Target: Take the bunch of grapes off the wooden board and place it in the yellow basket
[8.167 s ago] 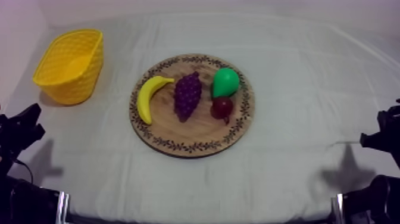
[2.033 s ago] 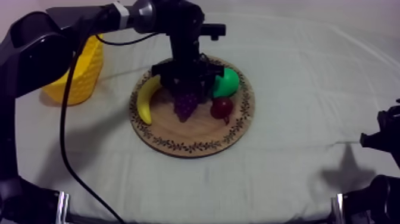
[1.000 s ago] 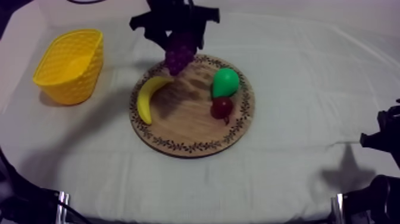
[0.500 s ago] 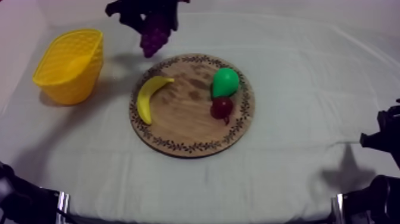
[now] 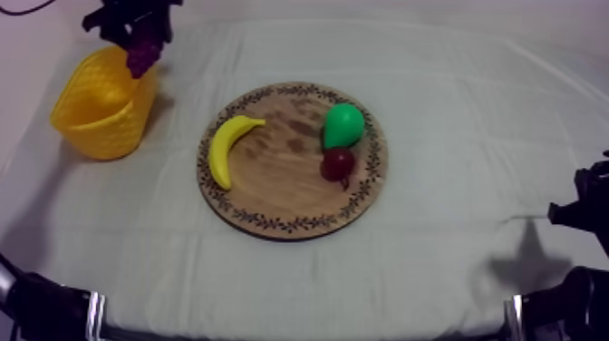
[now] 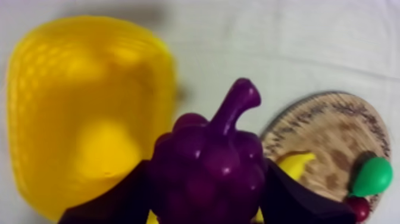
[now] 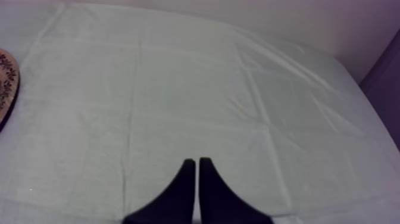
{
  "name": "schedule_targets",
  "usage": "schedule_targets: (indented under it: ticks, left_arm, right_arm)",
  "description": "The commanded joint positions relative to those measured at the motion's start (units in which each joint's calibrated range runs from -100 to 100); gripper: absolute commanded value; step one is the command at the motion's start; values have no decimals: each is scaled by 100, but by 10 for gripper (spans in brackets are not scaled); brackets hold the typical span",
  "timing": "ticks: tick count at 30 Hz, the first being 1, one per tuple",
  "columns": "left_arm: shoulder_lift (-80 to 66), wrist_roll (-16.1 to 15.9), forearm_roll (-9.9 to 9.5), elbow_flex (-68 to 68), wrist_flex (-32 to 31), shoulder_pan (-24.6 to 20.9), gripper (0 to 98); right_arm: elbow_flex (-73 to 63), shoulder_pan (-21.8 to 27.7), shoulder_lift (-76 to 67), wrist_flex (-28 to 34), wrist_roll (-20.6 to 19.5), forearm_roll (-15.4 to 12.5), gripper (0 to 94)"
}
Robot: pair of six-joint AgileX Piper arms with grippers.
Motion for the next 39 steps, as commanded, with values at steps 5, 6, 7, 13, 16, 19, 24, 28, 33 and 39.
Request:
schedule_targets:
  ticks: [5, 6, 7, 13, 16, 19, 24, 28, 33, 39]
  left_arm:
    - [-67, -124, -85, 130, -32, -568, 424]
    - [-82, -141, -95, 144, -33, -622, 425]
    - [-98, -157, -102, 154, -32, -672, 425]
    - [-170, -213, -155, 186, 20, -860, 424]
    - [-130, -220, -175, 240, 30, -894, 422]
    - [-23, -214, -186, 310, 20, -896, 418]
    - [250, -186, -173, 412, -105, -872, 414]
    - [547, -143, -141, 468, -272, -881, 427]
    - [932, -95, -87, 451, -447, -921, 544]
    - [1202, 63, -137, 298, -538, -934, 748]
  right_arm:
    - [-5, -1, 1, -2, -1, -1, 3]
    - [-5, -1, 1, -2, -1, -1, 3]
    - [-5, -1, 1, -2, -1, -1, 3]
    - [-5, -1, 1, -2, -1, -1, 3]
    - [-5, -1, 1, -2, -1, -1, 3]
    - [-5, -1, 1, -2, -1, -1, 3]
    - [-5, -1, 1, -2, -1, -1, 3]
    - [-5, -1, 1, -2, -1, -1, 3]
    - [-5, -1, 1, -2, -1, -1, 3]
    - [-5, -1, 1, -2, -1, -1, 3]
